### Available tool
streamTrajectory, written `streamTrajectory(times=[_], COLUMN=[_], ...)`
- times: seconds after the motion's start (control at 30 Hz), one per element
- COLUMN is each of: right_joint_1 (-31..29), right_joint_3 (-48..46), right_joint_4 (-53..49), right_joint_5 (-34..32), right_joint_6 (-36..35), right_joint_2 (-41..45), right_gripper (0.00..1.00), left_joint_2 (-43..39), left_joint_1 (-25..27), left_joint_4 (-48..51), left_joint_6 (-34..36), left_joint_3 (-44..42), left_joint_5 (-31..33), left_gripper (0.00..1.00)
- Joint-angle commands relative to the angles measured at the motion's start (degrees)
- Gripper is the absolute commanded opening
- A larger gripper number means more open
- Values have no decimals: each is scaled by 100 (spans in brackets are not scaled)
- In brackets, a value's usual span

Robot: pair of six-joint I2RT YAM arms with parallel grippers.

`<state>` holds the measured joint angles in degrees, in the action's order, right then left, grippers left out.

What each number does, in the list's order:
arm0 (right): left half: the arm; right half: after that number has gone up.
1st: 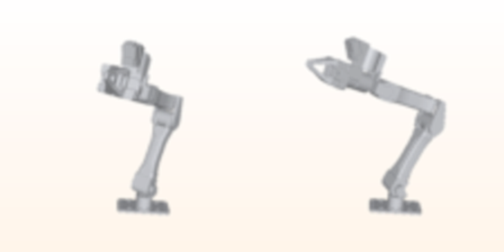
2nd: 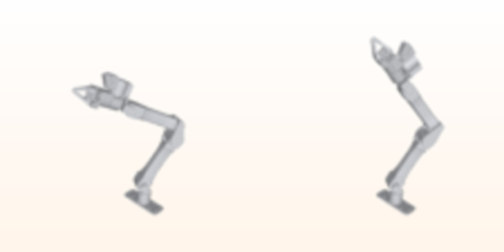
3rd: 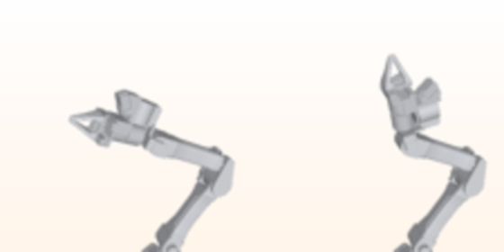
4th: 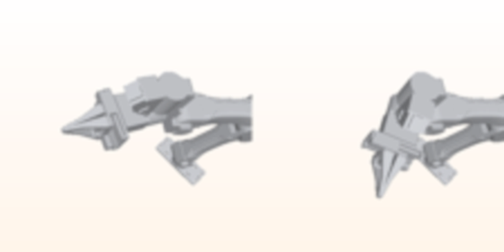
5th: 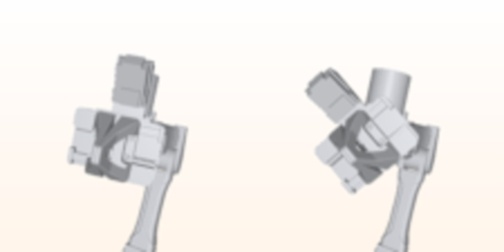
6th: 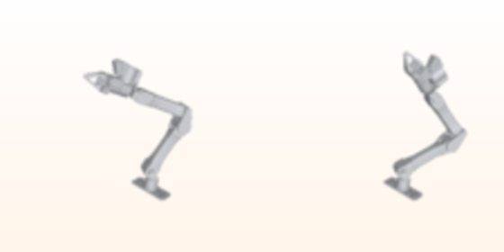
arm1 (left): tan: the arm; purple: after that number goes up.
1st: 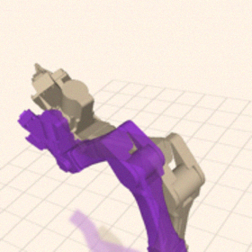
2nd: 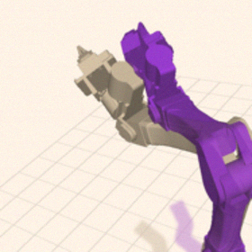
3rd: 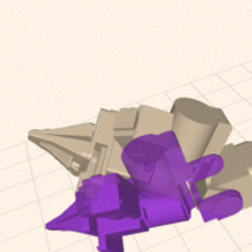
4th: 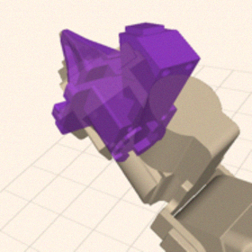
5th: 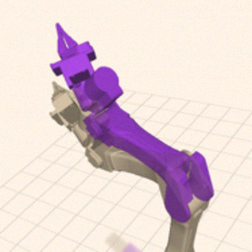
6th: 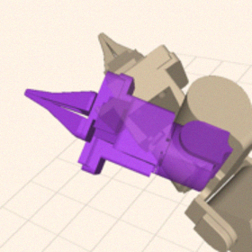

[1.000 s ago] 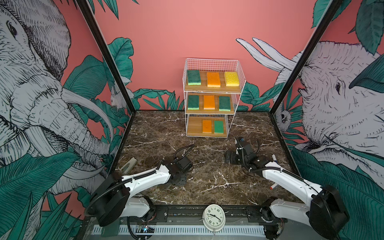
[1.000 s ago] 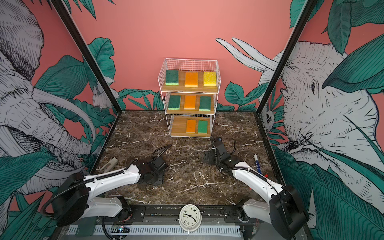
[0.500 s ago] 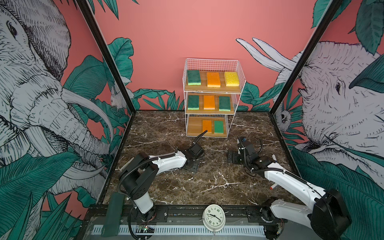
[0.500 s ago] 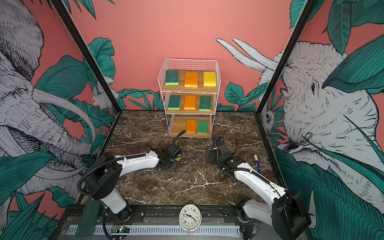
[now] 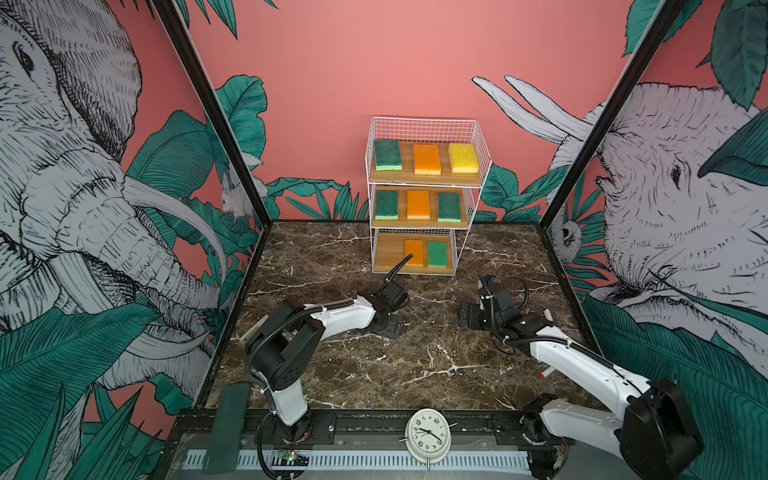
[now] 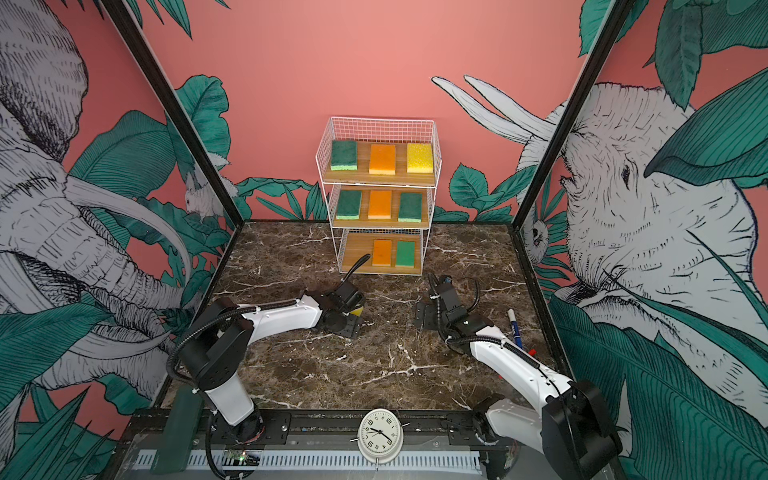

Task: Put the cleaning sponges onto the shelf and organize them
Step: 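Carry the yellow sponge with the left gripper toward the shelf's bottom tier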

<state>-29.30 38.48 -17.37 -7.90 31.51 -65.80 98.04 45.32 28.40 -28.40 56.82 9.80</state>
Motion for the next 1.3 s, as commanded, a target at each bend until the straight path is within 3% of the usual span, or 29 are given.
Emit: streamTrajectory(times=[0.0, 0.77, 1.27], right_joint_1=[27, 33, 45], right_joint_3=[-34, -187, -349], right_joint_4=[131, 216, 251], right_joint_5=[50, 179, 128], right_joint_6=[-13, 128, 163], right_joint_2=[6, 45, 129], right_gripper=[99, 99, 99], left_joint_2=[-581, -391, -482], left_joint_1=[8, 10, 75], left_joint_4=[187, -546, -959], left_joint_6=[-302, -162, 104], left_joint_3=[-335, -773, -1079], left_joint_5=[-39, -184, -15], left_gripper=[88, 86, 70])
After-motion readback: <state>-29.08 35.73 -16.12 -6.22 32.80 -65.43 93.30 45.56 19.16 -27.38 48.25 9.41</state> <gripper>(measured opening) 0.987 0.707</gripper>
